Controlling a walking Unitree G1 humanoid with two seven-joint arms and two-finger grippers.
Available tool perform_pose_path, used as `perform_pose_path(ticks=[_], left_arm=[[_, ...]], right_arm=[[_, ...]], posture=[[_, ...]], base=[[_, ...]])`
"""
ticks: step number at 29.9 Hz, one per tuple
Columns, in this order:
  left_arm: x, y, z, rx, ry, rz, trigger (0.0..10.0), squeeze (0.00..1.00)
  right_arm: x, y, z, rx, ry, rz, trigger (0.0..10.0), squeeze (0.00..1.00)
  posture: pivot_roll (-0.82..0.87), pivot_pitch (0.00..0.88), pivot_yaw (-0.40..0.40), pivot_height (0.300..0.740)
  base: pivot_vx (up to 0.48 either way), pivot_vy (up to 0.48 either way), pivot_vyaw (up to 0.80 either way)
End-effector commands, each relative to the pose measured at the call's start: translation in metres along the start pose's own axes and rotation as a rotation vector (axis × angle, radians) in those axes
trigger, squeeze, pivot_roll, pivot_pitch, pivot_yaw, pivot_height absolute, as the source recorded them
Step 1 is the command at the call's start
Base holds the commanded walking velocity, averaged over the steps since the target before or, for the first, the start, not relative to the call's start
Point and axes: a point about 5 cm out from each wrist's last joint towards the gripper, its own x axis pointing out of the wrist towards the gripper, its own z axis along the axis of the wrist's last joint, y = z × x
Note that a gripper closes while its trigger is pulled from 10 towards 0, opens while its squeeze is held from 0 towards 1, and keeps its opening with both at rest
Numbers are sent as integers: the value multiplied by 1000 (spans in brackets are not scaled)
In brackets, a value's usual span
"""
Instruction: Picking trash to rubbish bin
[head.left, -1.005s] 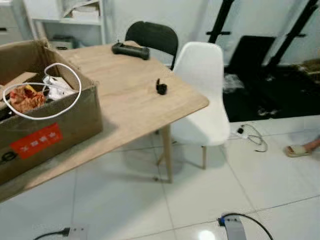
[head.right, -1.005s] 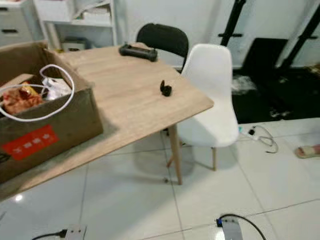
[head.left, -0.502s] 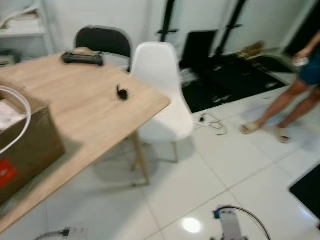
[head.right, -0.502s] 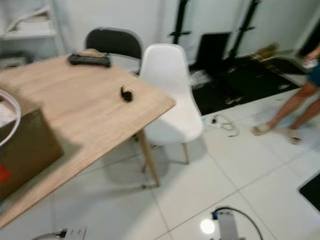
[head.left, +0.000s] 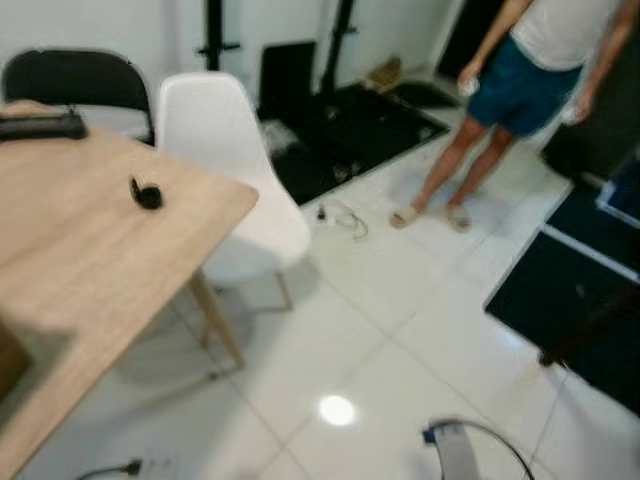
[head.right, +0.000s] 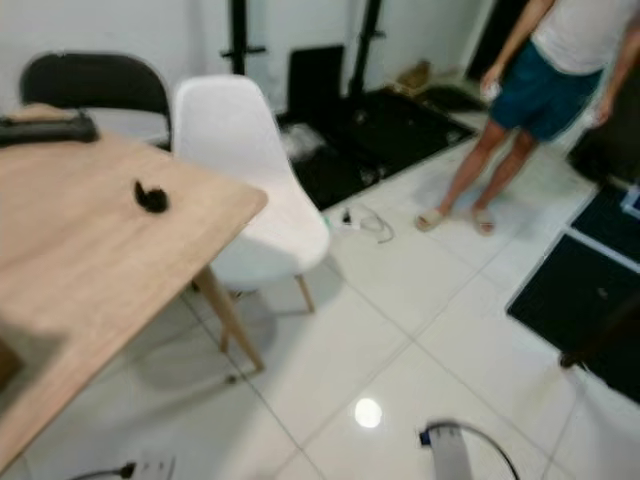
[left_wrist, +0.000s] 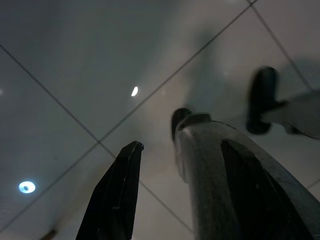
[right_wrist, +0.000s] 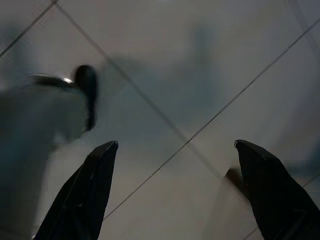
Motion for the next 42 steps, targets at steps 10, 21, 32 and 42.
perform_pose_path(ticks=[10,21,32,42], left_arm=[[0,-6,-4,-9,15,-23,10000,0],[1,-9,-1,-9,6,-35,10000,0],[1,-10,2,-4,1,-40,10000,0],[2,-10,4,-9,-1,-44,10000,0]], right_arm=[[-1,-7,-11,3,32,-16,10000,0],[-1,-8,-10,0,31,-16,10000,0],[-1,-7,-10,-28,30,-13,10000,0],[-1,-8,-8,-46,23,-9,10000,0]], posture=[[83,80,-79,740],[74,74,-75,740],[68,65,-78,740],[69,63,-87,740]], base=[[0,0,-788],[0,0,-788],[0,0,-644],[0,0,0]])
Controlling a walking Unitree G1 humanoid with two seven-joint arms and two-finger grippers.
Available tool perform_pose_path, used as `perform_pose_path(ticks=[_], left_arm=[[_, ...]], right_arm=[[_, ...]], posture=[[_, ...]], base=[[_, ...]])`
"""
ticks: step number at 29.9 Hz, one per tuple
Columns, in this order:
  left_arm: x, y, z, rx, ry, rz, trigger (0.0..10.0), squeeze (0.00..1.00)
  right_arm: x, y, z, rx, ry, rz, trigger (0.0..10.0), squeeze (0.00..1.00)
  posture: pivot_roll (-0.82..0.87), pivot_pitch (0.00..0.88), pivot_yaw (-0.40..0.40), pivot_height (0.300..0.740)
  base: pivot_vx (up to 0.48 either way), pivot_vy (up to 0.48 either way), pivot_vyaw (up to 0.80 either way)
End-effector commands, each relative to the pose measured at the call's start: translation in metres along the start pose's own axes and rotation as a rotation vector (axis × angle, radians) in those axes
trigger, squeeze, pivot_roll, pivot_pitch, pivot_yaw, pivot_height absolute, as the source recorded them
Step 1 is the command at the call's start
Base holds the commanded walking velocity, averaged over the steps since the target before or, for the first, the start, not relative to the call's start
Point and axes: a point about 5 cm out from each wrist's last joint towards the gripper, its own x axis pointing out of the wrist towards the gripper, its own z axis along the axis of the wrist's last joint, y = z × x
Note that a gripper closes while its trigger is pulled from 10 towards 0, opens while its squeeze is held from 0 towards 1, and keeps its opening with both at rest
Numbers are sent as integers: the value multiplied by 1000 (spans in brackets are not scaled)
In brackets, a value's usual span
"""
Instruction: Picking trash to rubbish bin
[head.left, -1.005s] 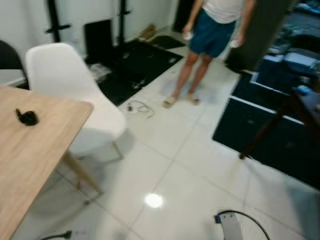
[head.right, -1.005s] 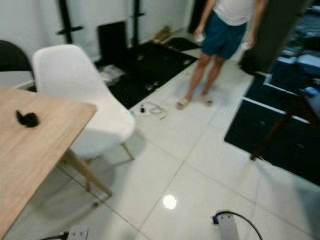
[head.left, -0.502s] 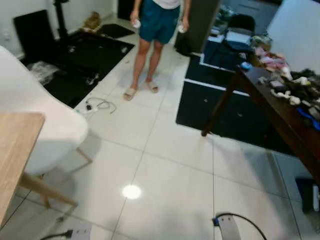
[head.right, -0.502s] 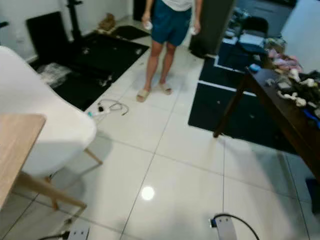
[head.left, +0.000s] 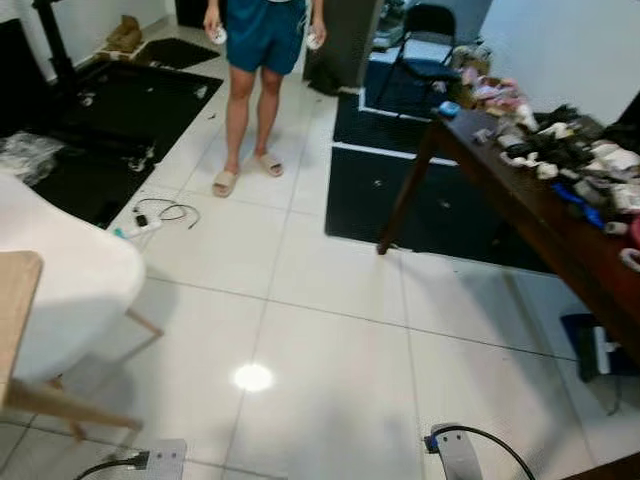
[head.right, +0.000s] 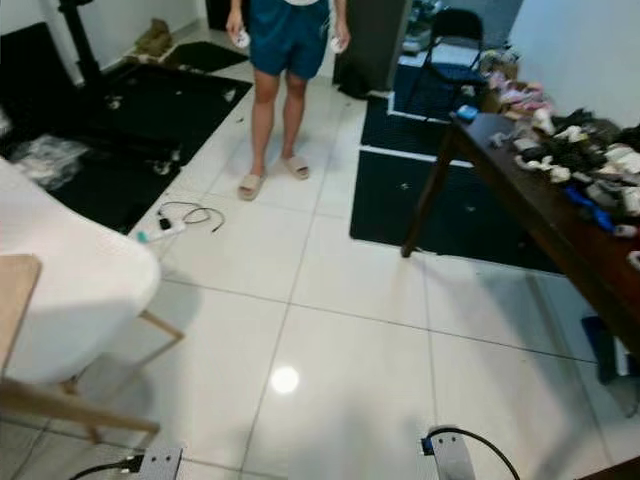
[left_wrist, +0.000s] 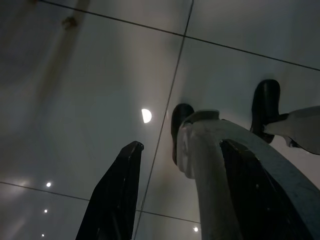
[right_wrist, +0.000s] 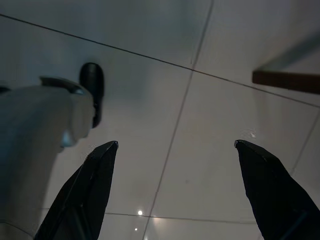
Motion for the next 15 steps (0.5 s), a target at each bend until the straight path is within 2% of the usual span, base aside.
perform_pose_path(ticks=[1,15], left_arm=[[0,-4,-4,-10,19,-13,10000,0],[0,-8,-8,-18,31,-33,10000,0]], right_arm=[[-1,-4,-3,-10,10,-7,10000,0],[-1,-3,-5,-24,17,-2,10000,0]], posture=[[71,65,-90,740],[65,73,-88,740]], base=[[0,0,0],[0,0,0]])
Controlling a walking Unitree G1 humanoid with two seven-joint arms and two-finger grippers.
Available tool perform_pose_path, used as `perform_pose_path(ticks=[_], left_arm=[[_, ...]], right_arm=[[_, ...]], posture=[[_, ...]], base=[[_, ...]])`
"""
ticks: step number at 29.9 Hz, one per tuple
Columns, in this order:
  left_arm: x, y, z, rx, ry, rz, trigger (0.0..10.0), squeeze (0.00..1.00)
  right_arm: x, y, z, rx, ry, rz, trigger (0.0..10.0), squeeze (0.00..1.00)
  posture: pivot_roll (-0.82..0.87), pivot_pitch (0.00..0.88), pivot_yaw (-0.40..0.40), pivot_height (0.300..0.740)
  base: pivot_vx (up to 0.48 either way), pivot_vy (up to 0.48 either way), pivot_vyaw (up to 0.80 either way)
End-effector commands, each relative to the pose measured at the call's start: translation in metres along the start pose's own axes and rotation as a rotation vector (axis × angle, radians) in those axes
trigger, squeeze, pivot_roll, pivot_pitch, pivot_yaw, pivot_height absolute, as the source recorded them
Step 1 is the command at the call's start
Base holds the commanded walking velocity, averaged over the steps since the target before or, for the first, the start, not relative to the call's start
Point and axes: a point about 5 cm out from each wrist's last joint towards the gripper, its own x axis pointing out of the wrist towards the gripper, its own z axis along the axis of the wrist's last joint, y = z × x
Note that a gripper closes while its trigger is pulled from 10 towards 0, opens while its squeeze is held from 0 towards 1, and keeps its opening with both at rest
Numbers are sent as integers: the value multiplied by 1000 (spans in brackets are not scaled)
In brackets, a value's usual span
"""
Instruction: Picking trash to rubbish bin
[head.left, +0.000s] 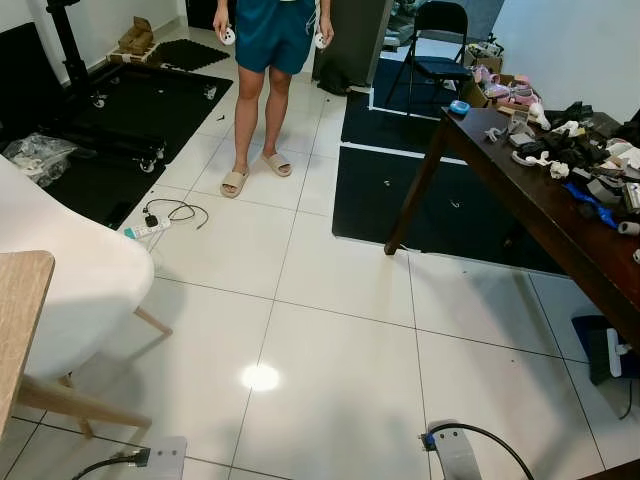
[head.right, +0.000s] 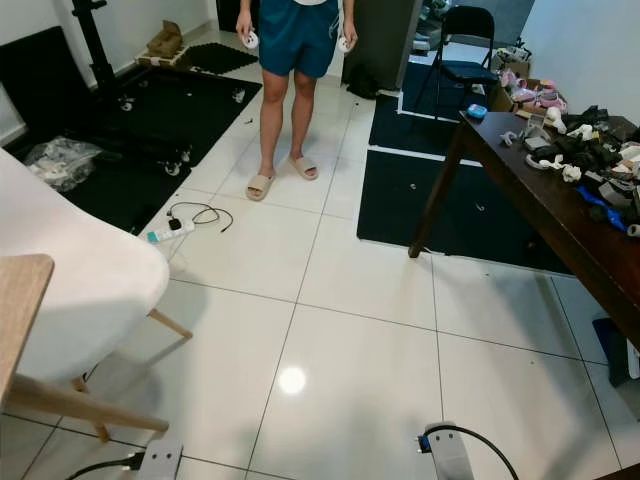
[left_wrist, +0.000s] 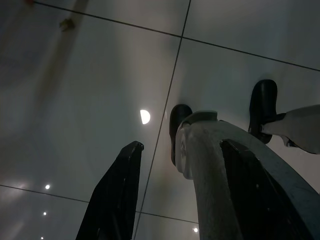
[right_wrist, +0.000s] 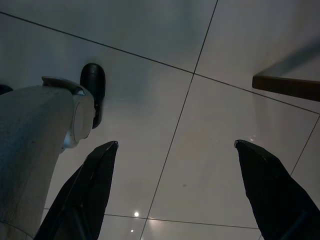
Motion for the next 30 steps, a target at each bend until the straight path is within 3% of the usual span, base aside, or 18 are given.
perform_pose_path(ticks=[1,15,20,23,30], left_arm=[[-1,-4,-8,-14,31,-15,10000,0],[-1,-5,-9,19,41,-13,10000,0],[-1,-2,-9,84,52,-20,10000,0],[-1,3,-7,151,58,-27,10000,0],[-1,10,0,199,51,-24,10000,0]], right_arm=[[-1,-3,-7,-6,20,-6,10000,0],[0,-1,-5,11,6,-6,10000,0],[0,3,-1,71,-14,-7,10000,0],[1,8,-1,120,-19,-11,10000,0],[0,12,-6,173,-10,-14,10000,0]], posture=[[66,73,-87,740],[67,64,-69,740],[61,58,-29,740],[65,53,36,740],[62,53,56,740]], base=[[0,0,0],[0,0,0],[0,0,0],[0,0,0],[0,0,0]])
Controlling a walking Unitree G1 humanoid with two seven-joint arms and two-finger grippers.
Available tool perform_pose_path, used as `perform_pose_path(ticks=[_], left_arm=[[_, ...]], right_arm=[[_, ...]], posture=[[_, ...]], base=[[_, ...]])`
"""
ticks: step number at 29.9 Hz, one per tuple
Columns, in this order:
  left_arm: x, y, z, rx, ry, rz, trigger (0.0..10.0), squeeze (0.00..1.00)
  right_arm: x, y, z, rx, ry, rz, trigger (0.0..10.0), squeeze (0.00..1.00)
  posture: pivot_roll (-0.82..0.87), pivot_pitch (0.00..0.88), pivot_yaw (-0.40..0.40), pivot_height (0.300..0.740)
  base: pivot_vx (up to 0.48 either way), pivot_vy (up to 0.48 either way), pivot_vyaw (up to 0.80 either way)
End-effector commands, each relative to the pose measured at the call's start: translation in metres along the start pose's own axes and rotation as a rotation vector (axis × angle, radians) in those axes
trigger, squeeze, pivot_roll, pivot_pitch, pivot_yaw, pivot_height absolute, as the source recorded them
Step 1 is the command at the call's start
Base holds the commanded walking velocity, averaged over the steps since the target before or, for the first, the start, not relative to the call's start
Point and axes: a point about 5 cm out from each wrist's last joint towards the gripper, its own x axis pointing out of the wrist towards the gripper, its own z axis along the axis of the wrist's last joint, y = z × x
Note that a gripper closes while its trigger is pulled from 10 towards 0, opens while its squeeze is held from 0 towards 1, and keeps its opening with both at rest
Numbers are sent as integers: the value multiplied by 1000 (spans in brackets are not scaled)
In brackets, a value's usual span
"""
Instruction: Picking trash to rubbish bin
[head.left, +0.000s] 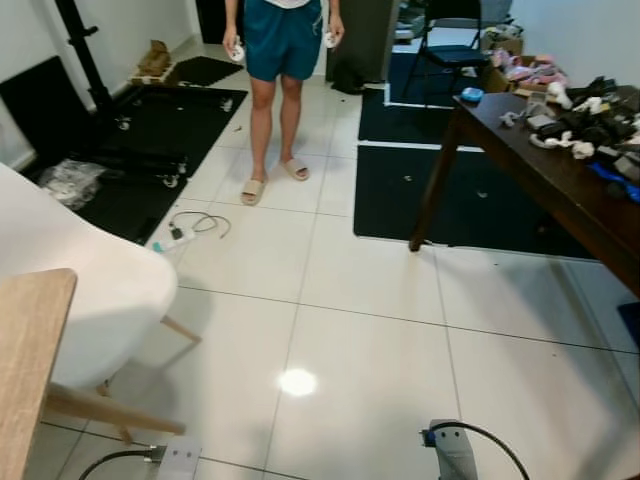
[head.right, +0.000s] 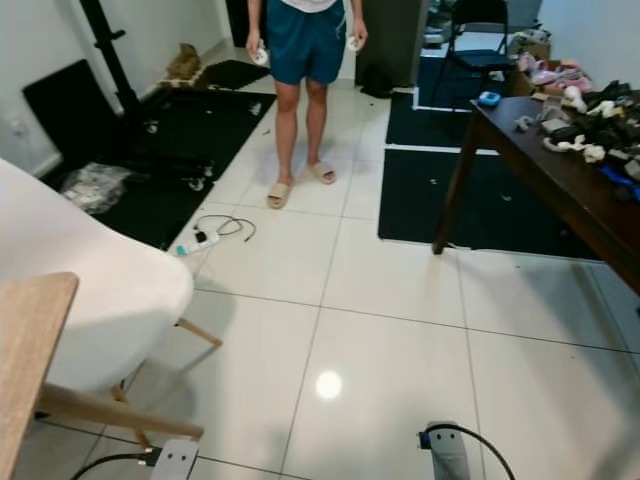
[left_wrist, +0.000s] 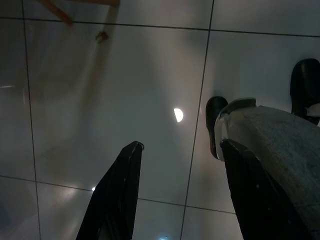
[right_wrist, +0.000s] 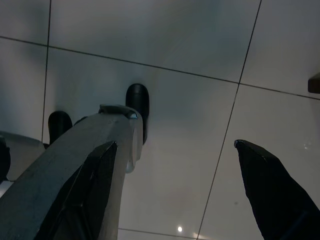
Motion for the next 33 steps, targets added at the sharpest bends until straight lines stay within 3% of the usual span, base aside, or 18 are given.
perform_pose_path(ticks=[1,7,33], left_arm=[[-1,7,-3,28,24,9,10000,0],[-1,9,1,22,17,-6,10000,0],[1,-11,-4,14,21,-61,10000,0]], right_arm=[[-1,0,-8,19,17,-6,10000,0],[-1,0,-15,24,33,-10,10000,0],[-2,-11,-13,-12,26,-10,10000,0]], posture=[[62,53,56,740],[56,57,48,740],[53,53,0,740]], base=[[0,0,0],[41,0,0],[328,0,0]])
